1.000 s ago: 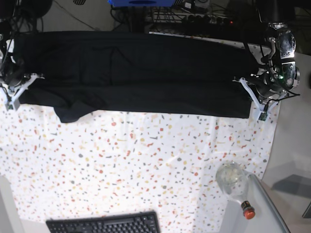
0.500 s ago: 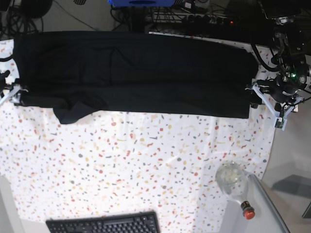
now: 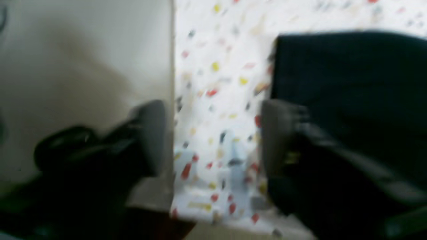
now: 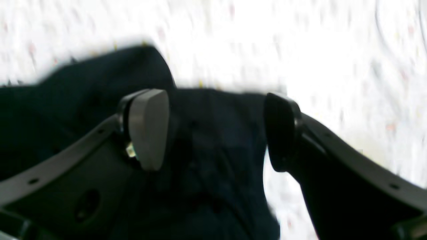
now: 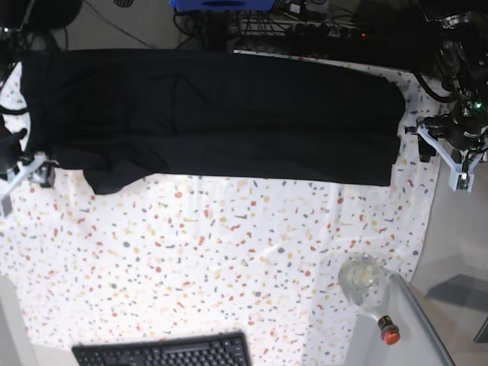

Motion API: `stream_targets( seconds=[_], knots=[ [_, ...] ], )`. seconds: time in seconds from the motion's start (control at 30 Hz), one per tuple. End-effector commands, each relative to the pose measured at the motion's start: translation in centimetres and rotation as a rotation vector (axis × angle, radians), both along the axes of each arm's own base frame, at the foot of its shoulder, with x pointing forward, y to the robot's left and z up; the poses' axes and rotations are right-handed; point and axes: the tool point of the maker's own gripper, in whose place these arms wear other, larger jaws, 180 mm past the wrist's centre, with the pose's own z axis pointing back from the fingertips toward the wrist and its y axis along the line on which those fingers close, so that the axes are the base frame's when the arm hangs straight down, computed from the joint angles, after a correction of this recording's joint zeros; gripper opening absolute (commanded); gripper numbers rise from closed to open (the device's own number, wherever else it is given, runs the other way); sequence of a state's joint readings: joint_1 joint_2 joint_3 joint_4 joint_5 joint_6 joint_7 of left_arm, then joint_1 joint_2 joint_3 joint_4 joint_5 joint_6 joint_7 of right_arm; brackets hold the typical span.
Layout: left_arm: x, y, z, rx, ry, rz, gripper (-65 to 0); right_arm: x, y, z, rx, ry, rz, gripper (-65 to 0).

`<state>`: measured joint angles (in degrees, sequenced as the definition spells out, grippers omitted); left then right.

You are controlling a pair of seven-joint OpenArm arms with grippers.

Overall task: Layout the t-shirt on the table in an organized manner, then fold the t-shirt properly
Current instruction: 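Lay the folded edge down and open both grippers, then smooth the folded shirt end with the right gripper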

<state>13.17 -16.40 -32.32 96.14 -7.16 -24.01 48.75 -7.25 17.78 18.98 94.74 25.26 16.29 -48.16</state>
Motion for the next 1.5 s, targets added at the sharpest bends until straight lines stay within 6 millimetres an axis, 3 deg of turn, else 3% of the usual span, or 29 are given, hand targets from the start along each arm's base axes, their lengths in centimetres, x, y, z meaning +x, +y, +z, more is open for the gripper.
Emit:
stream_targets(
  seconds=[0.0, 0.07, 0.13, 0.23, 0.33, 0.4, 0.5, 0.63, 0.77, 0.93, 1.3, 1.47],
  knots=[
    [0.3, 0.2, 0.6, 0.001, -0.032, 0.010, -44.9, 1.9, 1.0, 1.5, 0.008, -0.055, 0.037, -24.0],
    [-0.5, 0.5, 0.2, -0.013, -0.027, 0.043, -65.0, 3.2, 3.5, 1.5, 0.044, -0.065, 0.076, -24.0],
    [-1.1, 0.9, -0.2, -0.025, -0.026, 0.077, -65.0, 4.5, 5.5, 1.0, 0.103, -0.068, 0.071, -24.2],
    [-2.3, 1.7, -0.7, -0.033, -0.011, 0.118, -65.0, 5.4, 6.7, -1.0, 0.168, -0.020, 0.041, -24.5],
    [-3.1, 2.4, -0.8, -0.027, -0.006, 0.139, -65.0, 5.1, 6.0, -2.8, 0.203, 0.042, -0.094, -24.5],
    [-3.9, 3.2, -0.8, -0.019, 0.001, 0.160, -65.0, 4.3, 6.9, -3.5, 0.221, 0.066, -0.132, -24.5],
    [-4.3, 3.7, -0.6, -0.012, 0.003, 0.172, -65.0, 3.1, 7.9, -2.3, 0.214, 0.032, -0.125, -24.5],
    [-4.5, 3.8, -0.9, -0.016, 0.008, 0.180, -65.0, 0.0, 11.5, -0.4, 0.292, -0.005, -0.153, -24.6],
    [-4.6, 3.8, -1.3, -0.024, 0.017, 0.183, -65.0, -2.3, 14.1, -0.6, 0.374, 0.007, -0.195, -24.6],
    [-4.7, 3.8, -1.4, -0.025, 0.021, 0.184, -65.0, -3.2, 14.9, -2.3, 0.412, 0.062, -0.228, -24.6],
    [-4.9, 3.9, -1.4, -0.021, 0.024, 0.186, -65.0, -0.9, 14.9, -4.1, 0.430, 0.065, -0.252, -24.6],
    [-5.0, 3.9, -1.4, -0.021, 0.025, 0.186, -65.0, -0.7, 13.0, -4.4, 0.431, 0.062, -0.313, -24.6]
  ],
)
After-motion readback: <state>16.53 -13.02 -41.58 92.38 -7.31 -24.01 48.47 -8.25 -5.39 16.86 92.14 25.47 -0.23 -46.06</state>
